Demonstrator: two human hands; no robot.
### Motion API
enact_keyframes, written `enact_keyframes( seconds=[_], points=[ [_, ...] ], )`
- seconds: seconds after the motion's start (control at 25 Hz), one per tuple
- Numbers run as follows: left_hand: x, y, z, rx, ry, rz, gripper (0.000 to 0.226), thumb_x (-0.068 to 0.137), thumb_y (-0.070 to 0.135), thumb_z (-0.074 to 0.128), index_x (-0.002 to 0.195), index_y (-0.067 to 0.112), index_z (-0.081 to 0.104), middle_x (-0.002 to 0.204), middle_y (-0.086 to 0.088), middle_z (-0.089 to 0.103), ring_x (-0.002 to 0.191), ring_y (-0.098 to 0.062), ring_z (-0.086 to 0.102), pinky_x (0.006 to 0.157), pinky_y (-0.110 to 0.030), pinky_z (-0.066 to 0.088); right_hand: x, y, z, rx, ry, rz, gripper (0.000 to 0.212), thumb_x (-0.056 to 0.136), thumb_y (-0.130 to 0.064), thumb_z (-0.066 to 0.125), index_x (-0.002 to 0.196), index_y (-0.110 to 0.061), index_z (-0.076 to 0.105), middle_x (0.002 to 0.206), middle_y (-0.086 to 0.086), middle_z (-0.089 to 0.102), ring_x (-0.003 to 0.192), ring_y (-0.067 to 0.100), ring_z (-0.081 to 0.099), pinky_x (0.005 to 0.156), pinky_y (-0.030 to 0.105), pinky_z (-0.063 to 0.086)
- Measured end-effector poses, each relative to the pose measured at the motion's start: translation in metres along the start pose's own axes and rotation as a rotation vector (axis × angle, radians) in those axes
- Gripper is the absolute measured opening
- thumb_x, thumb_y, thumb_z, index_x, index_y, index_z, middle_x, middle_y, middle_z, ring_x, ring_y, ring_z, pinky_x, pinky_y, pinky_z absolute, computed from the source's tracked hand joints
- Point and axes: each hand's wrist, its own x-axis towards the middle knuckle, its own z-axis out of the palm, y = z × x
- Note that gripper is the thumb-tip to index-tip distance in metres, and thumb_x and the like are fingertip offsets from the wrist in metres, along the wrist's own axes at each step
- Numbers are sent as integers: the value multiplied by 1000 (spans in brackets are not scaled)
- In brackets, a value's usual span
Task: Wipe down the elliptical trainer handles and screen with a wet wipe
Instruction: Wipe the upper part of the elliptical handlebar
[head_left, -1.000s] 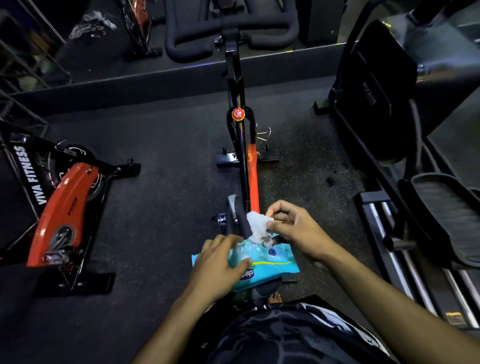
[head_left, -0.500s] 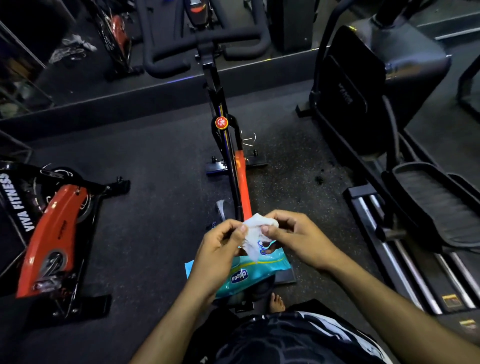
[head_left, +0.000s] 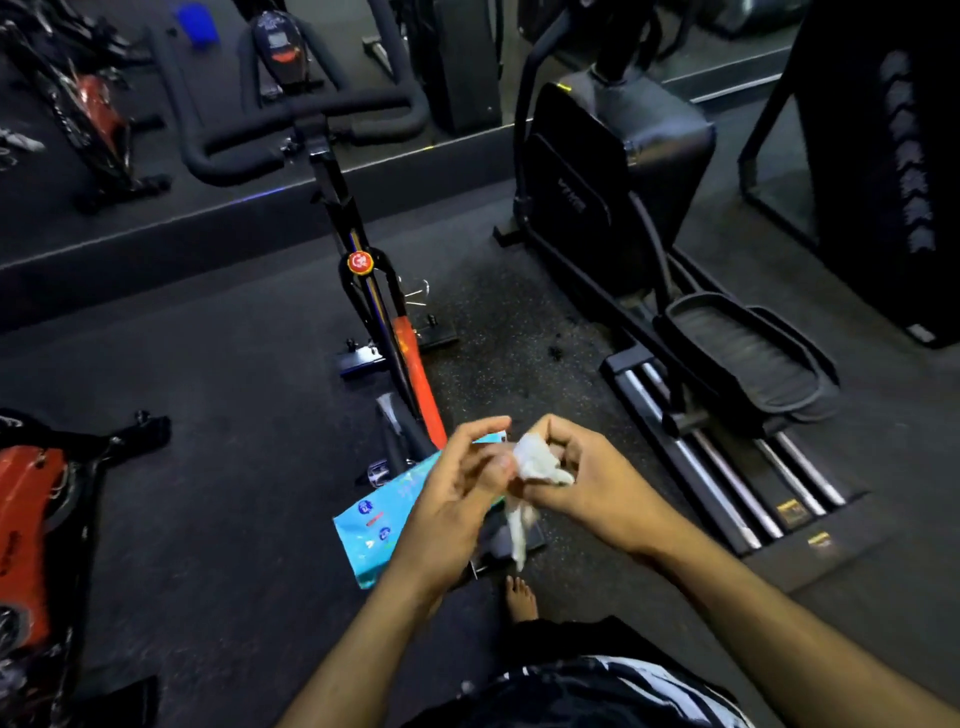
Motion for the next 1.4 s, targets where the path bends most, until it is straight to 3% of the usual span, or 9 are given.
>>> enact_keyframes(
  seconds=[0.16, 0.36, 0.52, 0.72, 0.92, 1.0, 1.12, 1.24, 1.4],
  points=[
    [-11, -12, 28, -144, -244, -73, 43, 90, 17, 72, 132, 16, 65, 123, -18, 73, 112, -22, 69, 97, -35, 58, -51, -9, -20, -130, 0, 61, 26, 82, 1, 81, 94, -5, 60, 83, -7, 68, 77, 7, 60, 67, 23, 49],
    [-12, -13, 70, -285, -319, -154, 39, 79, 27, 82, 117, 22, 76, 111, -8, 75, 104, -29, 63, 97, -51, 51, -97, -5, -54, 7, 165, 95, 13, 94, -8, 69, 102, 1, 69, 88, 10, 70, 82, 20, 63, 74, 35, 51],
    [12, -2, 113, -208, -399, -192, 60, 80, 6, 80, 137, 17, 62, 113, -9, 76, 91, -19, 71, 69, -25, 56, -116, 8, -93, -5, 290, 36, 27, 98, -28, 56, 104, -8, 72, 87, 3, 71, 75, 15, 67, 64, 29, 54],
    [65, 9, 188, 50, -400, -96, 48, 88, 7, 77, 133, 16, 65, 122, -9, 75, 106, -16, 69, 81, -26, 57, -129, 20, -170, -1, 518, -82, 33, 101, -2, 56, 113, -27, 74, 108, 3, 62, 84, 21, 72, 67, 35, 63],
    [118, 20, 257, 128, -476, -121, 37, 92, 21, 78, 128, 24, 70, 96, 2, 70, 69, -6, 55, 55, -19, 38, -135, 24, -259, -105, 642, -93, 33, 100, 1, 56, 105, -27, 71, 88, -6, 71, 74, 16, 69, 66, 42, 61],
    [134, 18, 280, 141, -395, -130, 26, 94, 28, 71, 119, 23, 74, 87, 5, 66, 65, -6, 48, 56, -21, 35, -131, 23, -287, -239, 672, -83, 32, 97, 2, 57, 101, -28, 68, 87, -11, 70, 74, 10, 68, 66, 37, 58],
    [150, 15, 302, 112, -311, -117, 27, 91, 27, 70, 117, 21, 74, 96, -6, 69, 83, -17, 59, 72, -29, 47, -116, 16, -311, -301, 625, -118, 26, 95, 4, 60, 99, -21, 67, 90, -9, 70, 76, 8, 67, 67, 31, 55],
    [172, 16, 308, -19, -223, -136, 28, 96, 15, 67, 124, 16, 69, 95, -10, 64, 87, -20, 62, 78, -33, 53, -84, 18, -323, 92, 658, -21, 17, 99, 0, 59, 104, -15, 63, 98, 5, 67, 79, 15, 68, 69, 33, 57],
    [223, 23, 305, 67, -28, 77, 15, 99, 6, 68, 102, 20, 73, 88, 4, 69, 78, -7, 62, 70, -23, 50, -44, 12, -345, 381, 768, 88, 11, 100, -7, 58, 109, -13, 61, 98, 17, 62, 90, 24, 67, 81, 41, 61]
  ],
)
